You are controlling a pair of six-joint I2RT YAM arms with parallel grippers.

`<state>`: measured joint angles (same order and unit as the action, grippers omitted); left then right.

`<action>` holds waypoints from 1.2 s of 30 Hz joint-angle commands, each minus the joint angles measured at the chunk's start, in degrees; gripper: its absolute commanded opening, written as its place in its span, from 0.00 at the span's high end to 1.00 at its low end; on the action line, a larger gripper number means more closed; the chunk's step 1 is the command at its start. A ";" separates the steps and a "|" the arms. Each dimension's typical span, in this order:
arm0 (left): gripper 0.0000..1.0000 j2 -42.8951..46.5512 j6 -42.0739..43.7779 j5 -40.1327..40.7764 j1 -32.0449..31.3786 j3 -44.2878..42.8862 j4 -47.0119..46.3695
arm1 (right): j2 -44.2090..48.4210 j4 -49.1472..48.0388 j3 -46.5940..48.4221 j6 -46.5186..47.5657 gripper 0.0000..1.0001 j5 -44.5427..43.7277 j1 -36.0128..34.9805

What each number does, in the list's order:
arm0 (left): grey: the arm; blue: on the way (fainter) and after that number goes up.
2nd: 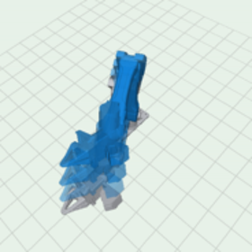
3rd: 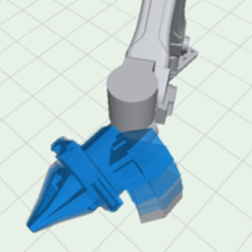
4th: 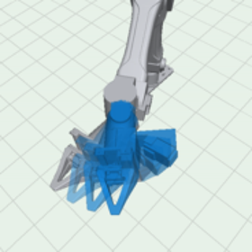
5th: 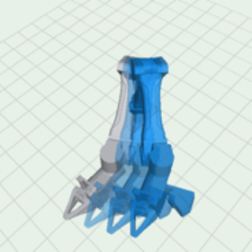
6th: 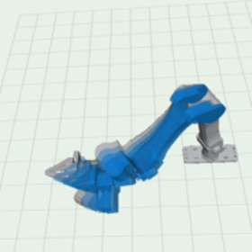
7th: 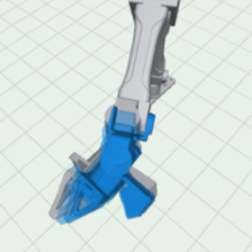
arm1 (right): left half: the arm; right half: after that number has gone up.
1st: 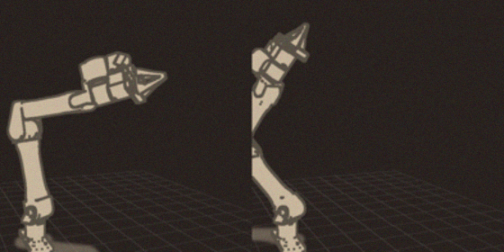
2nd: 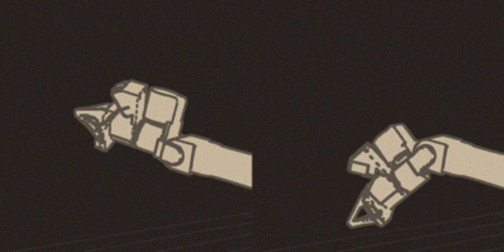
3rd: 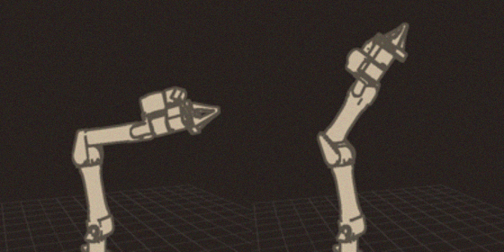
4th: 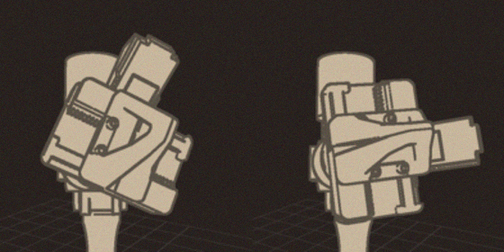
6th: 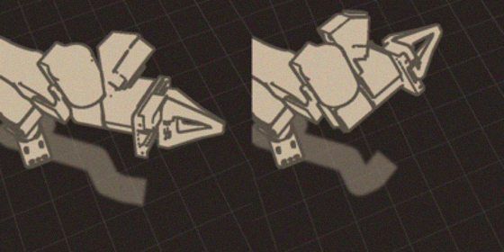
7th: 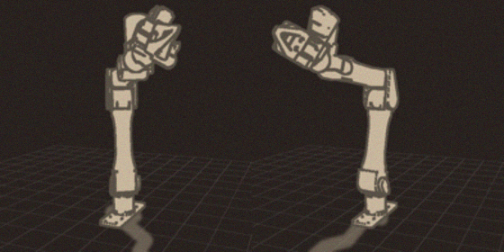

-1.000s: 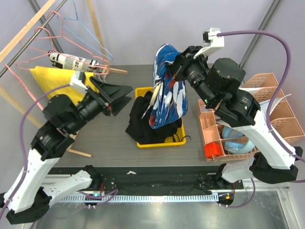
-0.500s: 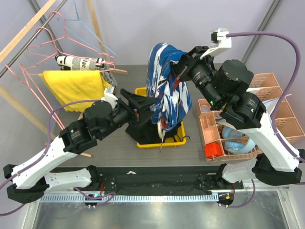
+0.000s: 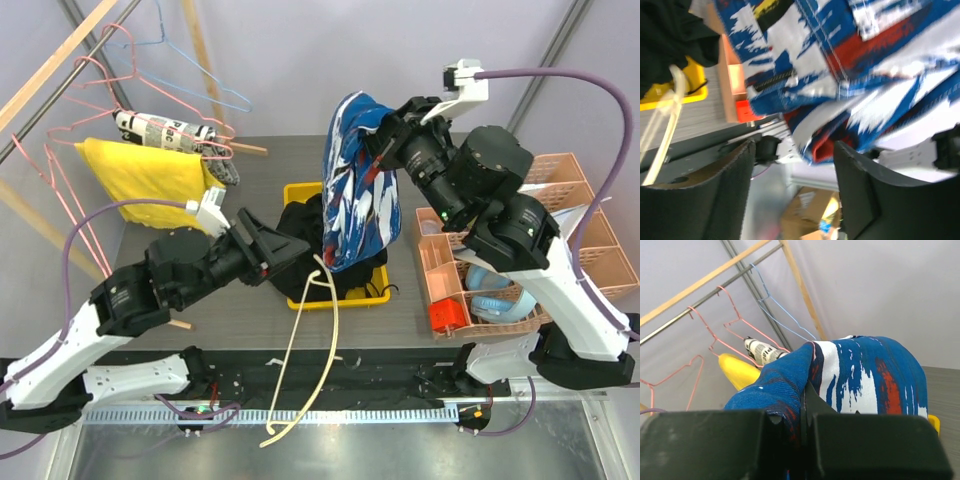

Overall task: Remove the trousers from the hanger
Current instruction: Place the trousers into the basket

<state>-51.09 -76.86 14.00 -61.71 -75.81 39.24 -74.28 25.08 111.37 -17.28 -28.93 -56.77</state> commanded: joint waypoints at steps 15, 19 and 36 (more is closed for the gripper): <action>0.43 8.30 10.67 0.62 -0.25 -3.29 22.88 | -11.47 -3.02 -21.10 4.18 0.99 -11.07 3.24; 0.48 3.20 13.40 -4.76 -0.25 -0.31 25.71 | -20.69 -2.14 -21.11 4.79 0.99 -6.50 7.99; 0.26 -10.51 16.65 -8.11 -16.15 15.25 12.35 | -32.52 18.06 -13.82 -1.44 0.81 12.49 17.31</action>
<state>-55.61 -63.02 7.73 -74.98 -62.08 57.71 -112.03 32.93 98.19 -16.40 -23.22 -37.76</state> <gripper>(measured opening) 0.727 0.085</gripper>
